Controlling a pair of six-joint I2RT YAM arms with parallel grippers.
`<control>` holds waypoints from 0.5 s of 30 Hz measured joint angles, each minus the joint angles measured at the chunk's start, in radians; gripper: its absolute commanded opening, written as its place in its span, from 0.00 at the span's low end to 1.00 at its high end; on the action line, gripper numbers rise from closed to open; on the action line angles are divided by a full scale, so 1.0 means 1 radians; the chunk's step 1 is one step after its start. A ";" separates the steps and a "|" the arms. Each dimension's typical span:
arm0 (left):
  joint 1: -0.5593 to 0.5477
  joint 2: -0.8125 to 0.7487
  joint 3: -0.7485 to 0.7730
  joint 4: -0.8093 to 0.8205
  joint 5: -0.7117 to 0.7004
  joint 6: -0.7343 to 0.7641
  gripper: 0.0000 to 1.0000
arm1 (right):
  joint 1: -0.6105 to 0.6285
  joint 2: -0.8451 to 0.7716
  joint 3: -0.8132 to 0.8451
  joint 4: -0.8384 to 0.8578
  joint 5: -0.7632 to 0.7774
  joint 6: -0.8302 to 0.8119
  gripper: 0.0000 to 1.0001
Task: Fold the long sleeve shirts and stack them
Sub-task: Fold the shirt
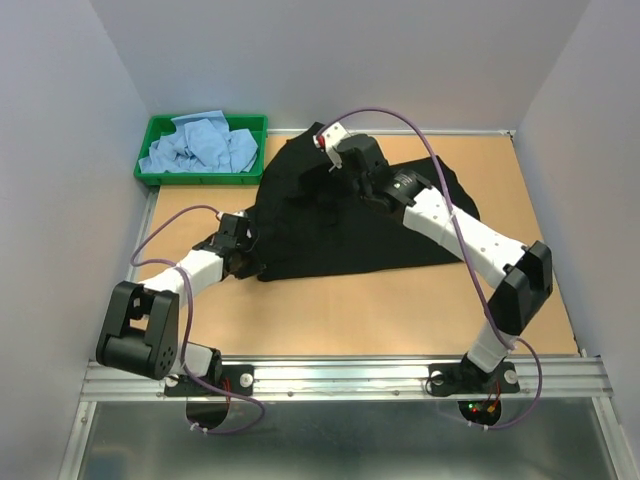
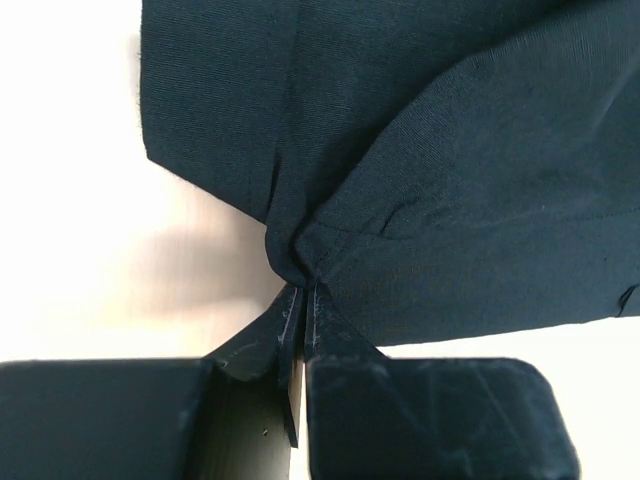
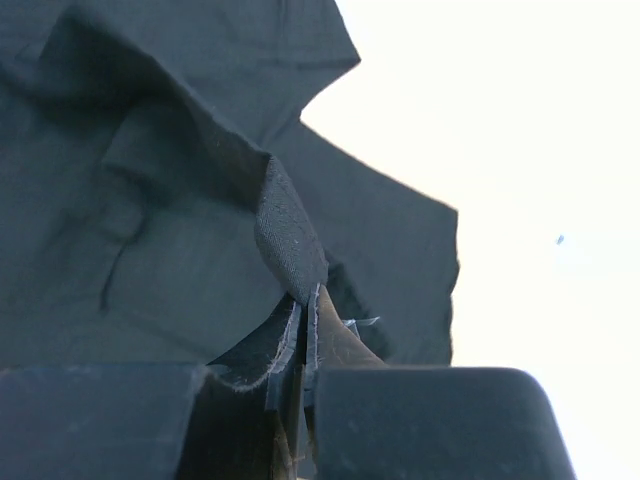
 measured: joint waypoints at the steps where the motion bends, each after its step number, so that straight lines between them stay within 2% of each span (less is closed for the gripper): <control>1: 0.000 -0.010 -0.010 -0.004 0.003 0.000 0.02 | -0.006 0.020 0.024 0.012 -0.011 -0.031 0.00; 4: 0.000 -0.029 -0.027 -0.013 0.010 0.000 0.07 | -0.008 0.062 0.062 0.030 -0.029 -0.083 0.00; 9: 0.000 -0.055 -0.045 -0.026 0.015 -0.009 0.33 | -0.008 0.115 0.093 0.058 -0.076 -0.160 0.00; 10: 0.000 -0.062 -0.047 -0.029 0.014 -0.011 0.43 | -0.008 0.115 0.091 0.063 -0.084 -0.175 0.01; 11: 0.000 -0.074 -0.048 -0.035 0.014 -0.012 0.46 | -0.008 0.115 0.087 0.071 -0.086 -0.186 0.01; 12: 0.000 -0.085 -0.049 -0.037 0.014 -0.013 0.49 | -0.008 0.109 0.075 0.086 -0.089 -0.200 0.00; 13: 0.000 -0.097 -0.049 -0.040 0.014 -0.018 0.58 | -0.008 0.098 0.053 0.100 -0.090 -0.210 0.01; 15: 0.001 -0.122 -0.049 -0.047 0.013 -0.021 0.68 | -0.008 0.059 -0.026 0.138 -0.088 -0.226 0.01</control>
